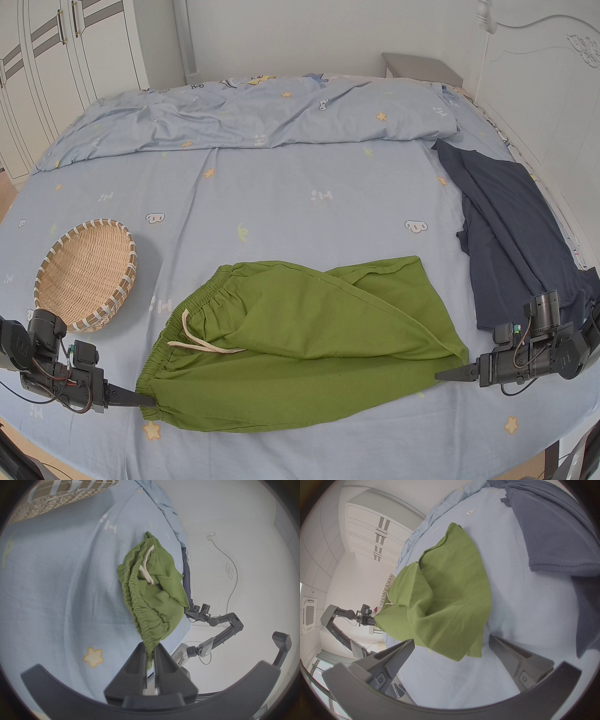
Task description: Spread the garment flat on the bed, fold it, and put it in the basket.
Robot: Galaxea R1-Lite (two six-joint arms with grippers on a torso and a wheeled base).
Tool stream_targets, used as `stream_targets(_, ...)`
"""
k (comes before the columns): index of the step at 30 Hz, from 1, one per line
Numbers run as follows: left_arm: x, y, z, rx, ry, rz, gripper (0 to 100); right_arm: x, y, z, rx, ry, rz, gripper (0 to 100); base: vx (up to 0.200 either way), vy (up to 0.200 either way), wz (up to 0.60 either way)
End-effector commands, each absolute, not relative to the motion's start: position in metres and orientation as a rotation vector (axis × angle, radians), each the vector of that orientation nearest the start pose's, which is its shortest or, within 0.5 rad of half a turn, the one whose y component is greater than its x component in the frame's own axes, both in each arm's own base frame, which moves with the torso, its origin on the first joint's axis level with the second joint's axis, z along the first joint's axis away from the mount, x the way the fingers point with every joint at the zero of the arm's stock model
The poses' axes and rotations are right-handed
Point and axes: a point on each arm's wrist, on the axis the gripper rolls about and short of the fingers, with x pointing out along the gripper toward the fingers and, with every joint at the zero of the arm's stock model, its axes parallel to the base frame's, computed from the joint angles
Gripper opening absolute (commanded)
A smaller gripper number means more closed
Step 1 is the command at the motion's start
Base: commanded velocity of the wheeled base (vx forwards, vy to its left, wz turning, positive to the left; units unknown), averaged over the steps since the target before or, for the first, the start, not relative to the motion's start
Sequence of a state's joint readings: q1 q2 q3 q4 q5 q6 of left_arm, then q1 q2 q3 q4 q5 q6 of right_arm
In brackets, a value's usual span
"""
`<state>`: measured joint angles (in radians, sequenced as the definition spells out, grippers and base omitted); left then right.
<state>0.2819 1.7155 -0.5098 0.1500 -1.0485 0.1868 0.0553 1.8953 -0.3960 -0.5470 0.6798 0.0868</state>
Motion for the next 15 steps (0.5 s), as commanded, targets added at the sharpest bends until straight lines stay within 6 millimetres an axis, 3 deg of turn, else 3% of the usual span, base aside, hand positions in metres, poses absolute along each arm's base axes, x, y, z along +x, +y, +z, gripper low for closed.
stream_targets(1,0.1932,0.0357,0.0712,-0.695,1.013,-0.733,0,0.2401,0.0280,0.0306,0.399,0.969,0.668,100,0.000,0.000,0.00)
stream_targets(10,0.1937,0.0359,0.0711,-0.694,1.014,-0.732,0,0.2435,0.0287,0.0248,0.417,0.932,0.716,100,0.000,0.000,0.00)
stream_targets(11,0.1937,0.0359,0.0712,-0.695,1.013,-0.733,0,0.2440,0.0287,0.0251,0.415,0.926,0.717,0,0.000,0.000,0.00)
stream_targets(15,0.1941,0.0360,0.0711,-0.694,1.014,-0.732,0,0.2435,0.0272,0.0248,0.419,0.926,0.713,0,0.000,0.000,0.00)
